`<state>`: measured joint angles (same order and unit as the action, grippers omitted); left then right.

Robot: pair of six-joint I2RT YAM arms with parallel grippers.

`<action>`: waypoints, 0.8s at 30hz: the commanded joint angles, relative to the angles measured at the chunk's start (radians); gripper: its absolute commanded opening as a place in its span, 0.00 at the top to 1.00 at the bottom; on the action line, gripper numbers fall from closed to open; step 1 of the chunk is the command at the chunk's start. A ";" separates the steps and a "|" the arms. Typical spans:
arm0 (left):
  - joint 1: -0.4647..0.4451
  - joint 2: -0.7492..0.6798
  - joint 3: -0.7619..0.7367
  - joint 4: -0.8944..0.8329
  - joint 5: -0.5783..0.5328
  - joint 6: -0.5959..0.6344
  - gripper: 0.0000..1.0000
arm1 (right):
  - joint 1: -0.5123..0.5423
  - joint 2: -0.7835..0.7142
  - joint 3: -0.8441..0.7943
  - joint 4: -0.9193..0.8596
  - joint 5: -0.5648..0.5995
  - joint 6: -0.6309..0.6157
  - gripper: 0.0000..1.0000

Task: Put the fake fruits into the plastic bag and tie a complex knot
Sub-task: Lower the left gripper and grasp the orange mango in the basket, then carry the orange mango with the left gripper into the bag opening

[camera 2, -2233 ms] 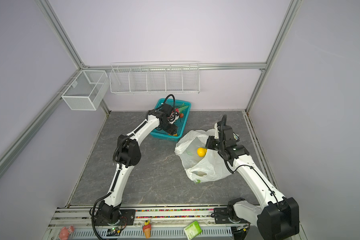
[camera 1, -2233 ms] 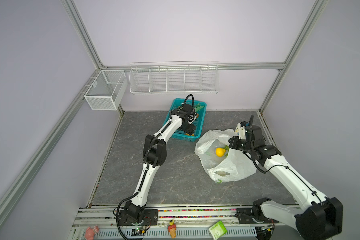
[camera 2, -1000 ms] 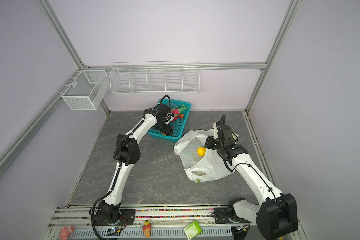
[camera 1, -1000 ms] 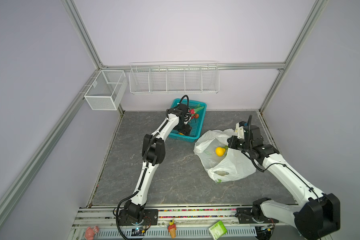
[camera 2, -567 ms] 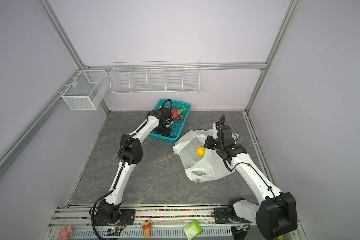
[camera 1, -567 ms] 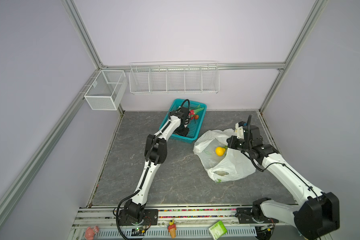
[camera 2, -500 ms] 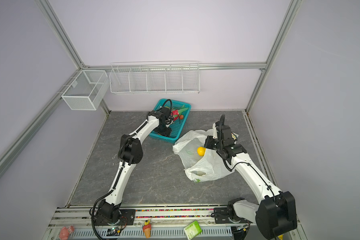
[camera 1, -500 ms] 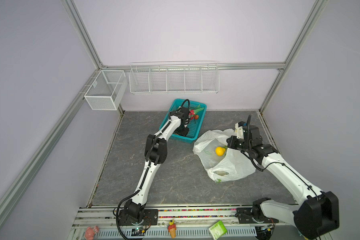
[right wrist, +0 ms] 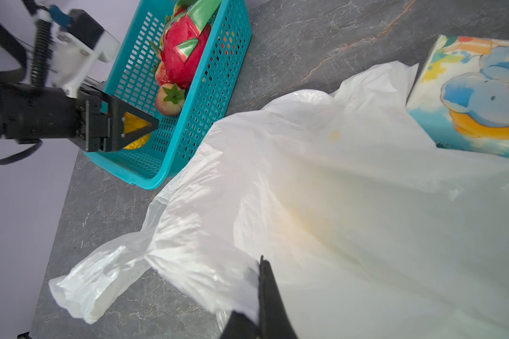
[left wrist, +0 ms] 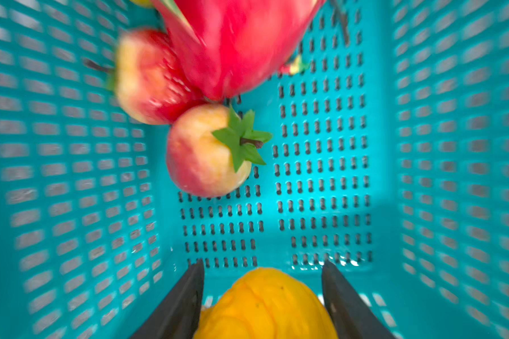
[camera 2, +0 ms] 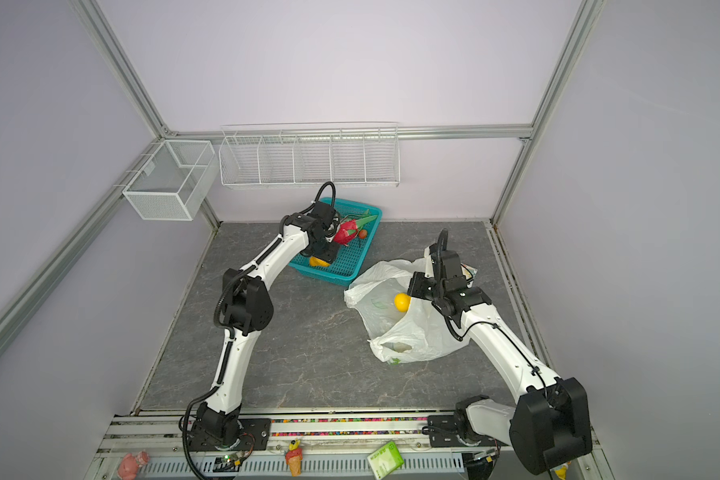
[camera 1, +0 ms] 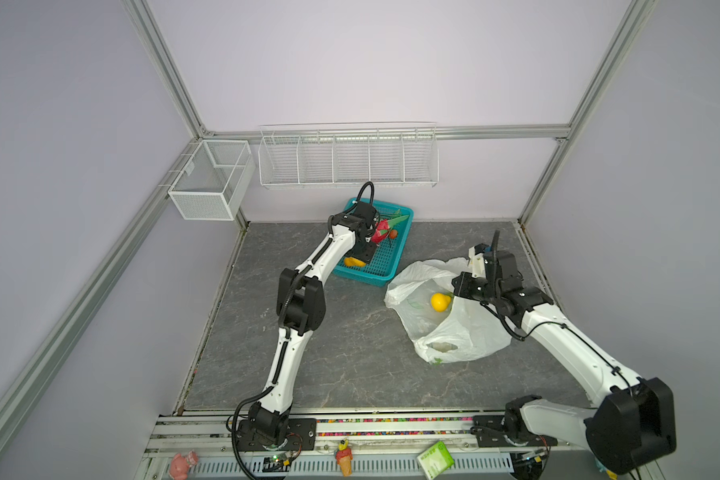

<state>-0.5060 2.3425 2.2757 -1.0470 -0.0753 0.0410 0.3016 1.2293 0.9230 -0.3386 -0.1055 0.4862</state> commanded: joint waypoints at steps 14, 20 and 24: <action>-0.247 -0.963 -1.098 0.664 0.255 -0.325 0.61 | -0.012 0.034 0.048 -0.026 -0.033 -0.023 0.94; -0.462 -0.983 -1.204 0.798 0.281 -0.403 0.60 | -0.013 0.054 0.062 -0.019 -0.071 -0.015 0.94; -0.471 -0.846 -1.120 0.825 0.228 -0.392 0.61 | -0.011 0.049 0.068 -0.039 -0.097 -0.025 0.93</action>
<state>-0.9833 1.4246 1.0992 -0.3099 0.1955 -0.3218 0.2943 1.2758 0.9672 -0.3561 -0.1661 0.4782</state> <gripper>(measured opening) 0.586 0.065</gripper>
